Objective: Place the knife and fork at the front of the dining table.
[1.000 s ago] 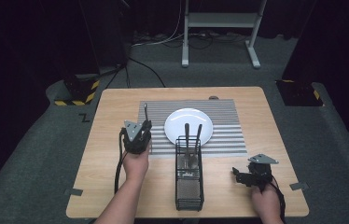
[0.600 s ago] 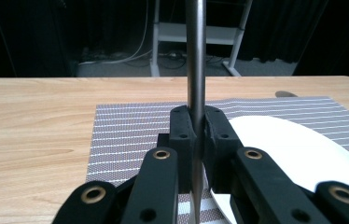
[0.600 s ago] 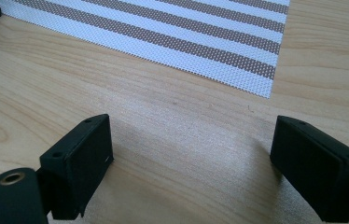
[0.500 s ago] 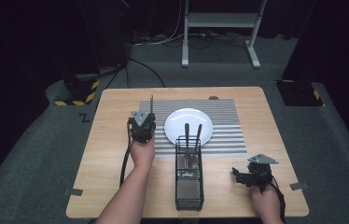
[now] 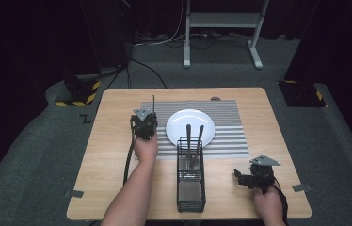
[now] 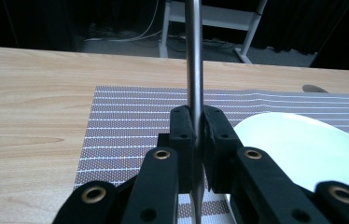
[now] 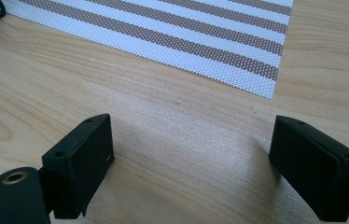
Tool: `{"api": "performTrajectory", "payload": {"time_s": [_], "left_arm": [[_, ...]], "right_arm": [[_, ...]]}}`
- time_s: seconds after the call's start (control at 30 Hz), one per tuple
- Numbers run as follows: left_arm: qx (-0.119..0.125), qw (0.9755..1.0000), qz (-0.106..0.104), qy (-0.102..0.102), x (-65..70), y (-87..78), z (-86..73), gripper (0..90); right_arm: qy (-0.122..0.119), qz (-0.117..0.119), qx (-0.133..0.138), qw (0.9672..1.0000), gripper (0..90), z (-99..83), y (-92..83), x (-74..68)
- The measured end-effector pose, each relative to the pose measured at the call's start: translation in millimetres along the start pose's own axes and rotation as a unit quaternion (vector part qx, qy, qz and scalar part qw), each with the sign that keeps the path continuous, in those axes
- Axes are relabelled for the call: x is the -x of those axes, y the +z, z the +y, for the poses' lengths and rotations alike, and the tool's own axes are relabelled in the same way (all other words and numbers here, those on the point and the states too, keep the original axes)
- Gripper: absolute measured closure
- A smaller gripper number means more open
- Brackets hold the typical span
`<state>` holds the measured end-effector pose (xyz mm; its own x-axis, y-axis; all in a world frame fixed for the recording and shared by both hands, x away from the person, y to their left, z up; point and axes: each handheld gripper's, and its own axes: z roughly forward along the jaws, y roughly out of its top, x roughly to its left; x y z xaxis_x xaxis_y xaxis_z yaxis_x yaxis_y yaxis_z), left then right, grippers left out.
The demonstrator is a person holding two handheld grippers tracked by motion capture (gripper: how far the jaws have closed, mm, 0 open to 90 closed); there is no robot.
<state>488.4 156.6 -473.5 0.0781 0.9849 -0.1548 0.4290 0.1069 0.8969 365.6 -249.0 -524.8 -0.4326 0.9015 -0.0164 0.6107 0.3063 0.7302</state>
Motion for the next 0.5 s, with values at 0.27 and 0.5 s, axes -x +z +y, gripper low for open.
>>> {"api": "performTrajectory", "payload": {"time_s": [0.27,0.5], "left_arm": [[-0.009,0.9999,0.007,-0.009,-1.7,12.5,0.3,82.9],[-0.016,0.9997,0.016,-0.01,-1.5,21.1,-2.9,82.8]], "right_arm": [[-0.002,0.001,-0.001,1.0,13.6,0.0,-0.2,-0.2],[-0.004,0.002,0.0,1.0,13.7,-0.2,-0.4,-0.7]]}}
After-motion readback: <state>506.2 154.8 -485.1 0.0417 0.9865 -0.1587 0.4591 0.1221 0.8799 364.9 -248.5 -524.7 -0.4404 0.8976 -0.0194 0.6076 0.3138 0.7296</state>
